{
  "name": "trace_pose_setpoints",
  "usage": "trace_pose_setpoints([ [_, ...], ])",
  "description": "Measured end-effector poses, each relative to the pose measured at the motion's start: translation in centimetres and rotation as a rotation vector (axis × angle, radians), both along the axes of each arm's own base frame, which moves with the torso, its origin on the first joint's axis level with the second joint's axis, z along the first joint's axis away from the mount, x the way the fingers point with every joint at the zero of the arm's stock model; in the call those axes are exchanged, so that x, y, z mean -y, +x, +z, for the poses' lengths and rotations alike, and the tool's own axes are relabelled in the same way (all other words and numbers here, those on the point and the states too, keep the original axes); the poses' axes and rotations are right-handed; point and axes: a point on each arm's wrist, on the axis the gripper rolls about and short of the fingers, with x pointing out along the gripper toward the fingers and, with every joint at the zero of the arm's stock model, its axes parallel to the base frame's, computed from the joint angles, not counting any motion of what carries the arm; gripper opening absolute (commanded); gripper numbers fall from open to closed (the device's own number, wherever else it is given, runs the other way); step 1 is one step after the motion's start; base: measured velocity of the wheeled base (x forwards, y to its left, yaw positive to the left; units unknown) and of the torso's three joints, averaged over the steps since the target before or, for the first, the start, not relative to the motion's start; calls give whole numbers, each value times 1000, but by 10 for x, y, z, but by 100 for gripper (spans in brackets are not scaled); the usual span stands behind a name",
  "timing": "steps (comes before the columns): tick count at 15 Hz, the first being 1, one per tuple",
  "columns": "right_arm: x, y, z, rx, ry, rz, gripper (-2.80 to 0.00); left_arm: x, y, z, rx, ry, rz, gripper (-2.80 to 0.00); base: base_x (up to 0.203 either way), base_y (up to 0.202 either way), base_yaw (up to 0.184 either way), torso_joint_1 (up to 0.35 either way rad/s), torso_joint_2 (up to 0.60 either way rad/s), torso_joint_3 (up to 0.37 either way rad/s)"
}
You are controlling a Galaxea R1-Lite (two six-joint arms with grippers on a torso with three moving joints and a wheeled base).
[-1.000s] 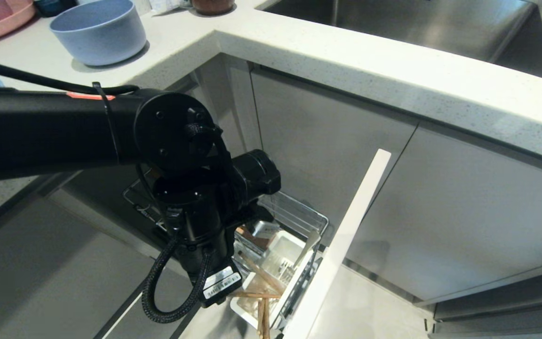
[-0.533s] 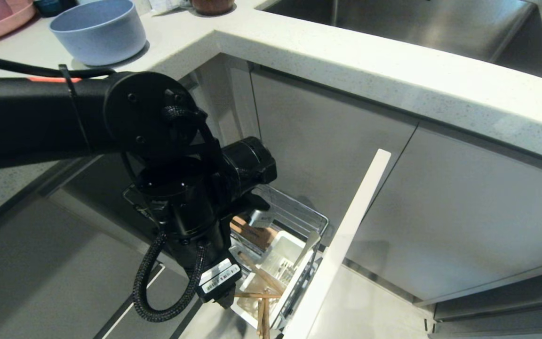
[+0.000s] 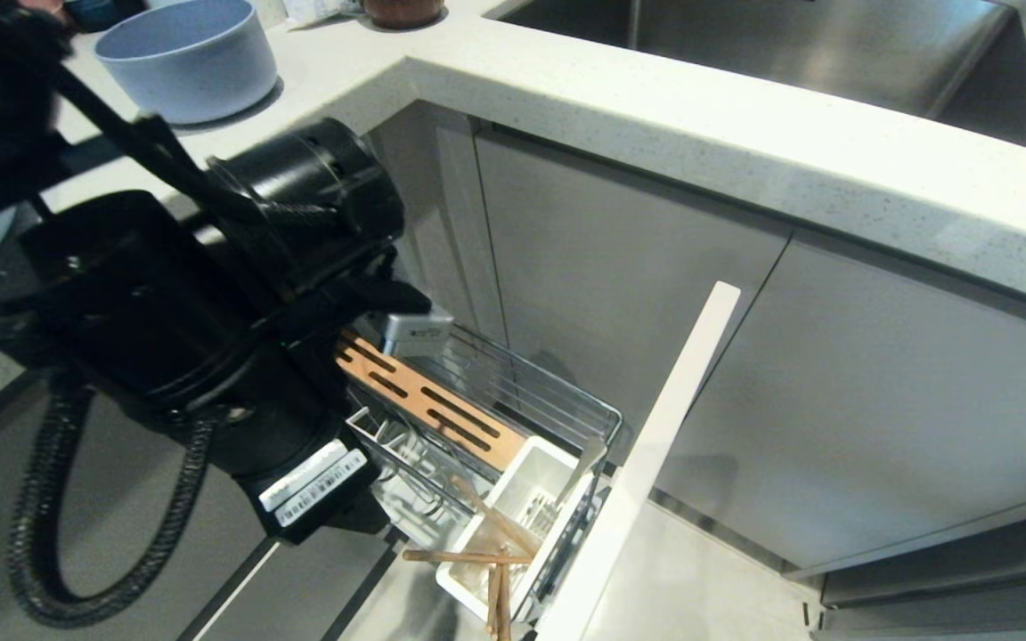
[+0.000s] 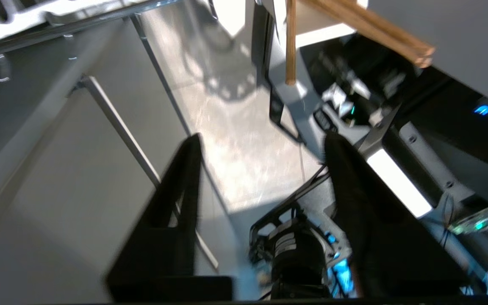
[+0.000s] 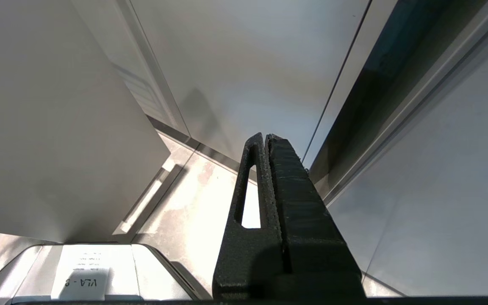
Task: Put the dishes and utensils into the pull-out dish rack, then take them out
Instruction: Pick up the spoon and place it in the cupboard
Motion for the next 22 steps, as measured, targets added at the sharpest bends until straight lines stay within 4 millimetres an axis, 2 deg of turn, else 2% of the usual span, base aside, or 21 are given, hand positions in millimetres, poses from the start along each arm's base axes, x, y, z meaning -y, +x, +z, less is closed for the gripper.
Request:
trace_pose_setpoints([
  [8, 0, 0, 0, 0, 0, 0, -280, -48, -42, 67, 328, -397, 157, -280, 0, 0, 0, 0, 0, 0],
  [13, 0, 0, 0, 0, -1, 0, -280, -96, -56, 107, 606, -634, 364, -280, 0, 0, 0, 0, 0, 0],
  [17, 0, 0, 0, 0, -1, 0, -280, -142, -73, 124, 815, -687, 646, -280, 0, 0, 0, 0, 0, 0],
  [21, 0, 0, 0, 0, 0, 0, -280, -174, -102, 130, 1003, -626, 952, -280, 0, 0, 0, 0, 0, 0],
  [22, 0, 0, 0, 0, 0, 0, -280, -177, -109, 128, 1019, -613, 1012, -240, 0, 0, 0, 0, 0, 0],
])
